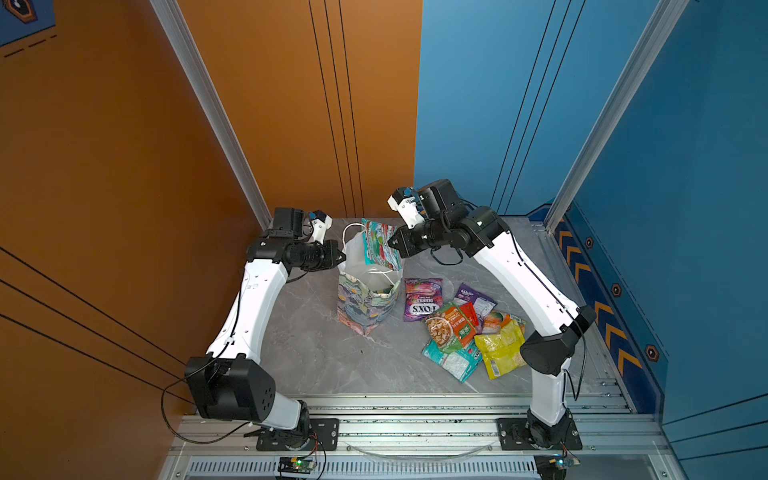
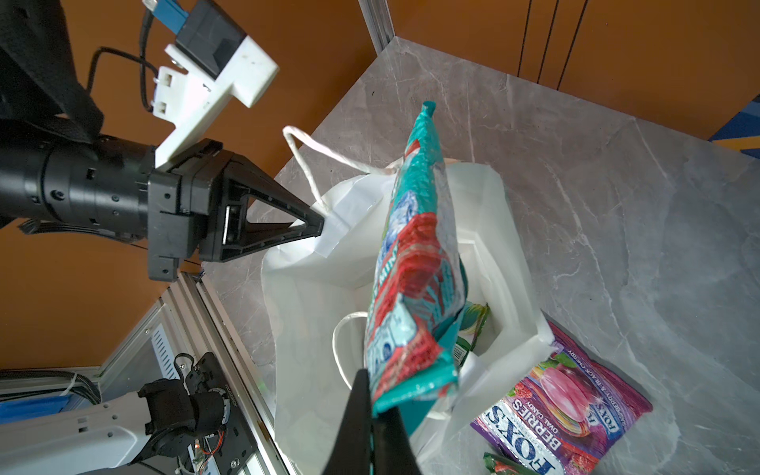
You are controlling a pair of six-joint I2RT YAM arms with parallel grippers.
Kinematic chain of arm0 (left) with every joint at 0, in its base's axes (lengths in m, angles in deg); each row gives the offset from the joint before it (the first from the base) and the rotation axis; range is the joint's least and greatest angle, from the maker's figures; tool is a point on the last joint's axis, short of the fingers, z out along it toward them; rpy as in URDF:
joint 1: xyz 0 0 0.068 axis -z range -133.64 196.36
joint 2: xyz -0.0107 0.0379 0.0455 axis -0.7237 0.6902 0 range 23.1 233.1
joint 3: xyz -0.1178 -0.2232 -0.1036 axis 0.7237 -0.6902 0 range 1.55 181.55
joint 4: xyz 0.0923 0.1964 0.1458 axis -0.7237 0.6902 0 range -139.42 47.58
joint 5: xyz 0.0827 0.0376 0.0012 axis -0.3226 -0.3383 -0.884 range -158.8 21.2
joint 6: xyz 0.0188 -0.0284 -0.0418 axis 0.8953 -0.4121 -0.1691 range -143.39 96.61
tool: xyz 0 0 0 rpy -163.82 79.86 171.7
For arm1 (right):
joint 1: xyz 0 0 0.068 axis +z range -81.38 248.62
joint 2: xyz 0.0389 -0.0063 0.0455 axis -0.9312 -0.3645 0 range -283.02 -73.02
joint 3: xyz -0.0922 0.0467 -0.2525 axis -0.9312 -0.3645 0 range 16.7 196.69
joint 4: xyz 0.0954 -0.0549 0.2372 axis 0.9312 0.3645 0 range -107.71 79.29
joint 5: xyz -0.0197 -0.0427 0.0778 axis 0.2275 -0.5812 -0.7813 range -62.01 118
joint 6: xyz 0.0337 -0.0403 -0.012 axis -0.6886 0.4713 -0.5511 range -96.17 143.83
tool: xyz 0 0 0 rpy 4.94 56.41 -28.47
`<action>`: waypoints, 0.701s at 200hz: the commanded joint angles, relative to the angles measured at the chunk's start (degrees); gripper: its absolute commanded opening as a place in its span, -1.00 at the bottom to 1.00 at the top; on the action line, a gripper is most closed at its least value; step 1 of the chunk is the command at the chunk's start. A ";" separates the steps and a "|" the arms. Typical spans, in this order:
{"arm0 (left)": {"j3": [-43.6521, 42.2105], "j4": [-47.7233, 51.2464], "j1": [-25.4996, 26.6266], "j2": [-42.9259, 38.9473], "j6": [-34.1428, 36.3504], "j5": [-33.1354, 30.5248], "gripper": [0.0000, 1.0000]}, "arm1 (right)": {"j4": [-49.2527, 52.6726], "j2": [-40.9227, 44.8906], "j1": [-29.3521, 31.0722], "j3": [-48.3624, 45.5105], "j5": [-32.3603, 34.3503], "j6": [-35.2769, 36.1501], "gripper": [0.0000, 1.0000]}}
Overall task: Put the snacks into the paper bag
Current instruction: 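Lower the teal packet into the bag opening with the right gripper, then release the teal packet and raise the right gripper out of the bag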
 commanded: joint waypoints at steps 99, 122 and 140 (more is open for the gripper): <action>0.01 0.15 -0.16 -1.61 0.34 0.09 -1.00 | 11.26 -0.42 0.51 2.63 -4.40 7.76 -1.00; 0.02 0.09 -0.15 -1.61 0.34 0.13 -1.00 | 11.50 -1.09 1.38 2.69 -5.16 8.41 -1.00; -0.08 0.09 -0.15 -1.61 0.44 0.18 -1.00 | 11.49 -2.41 2.05 3.54 -5.55 8.47 -1.00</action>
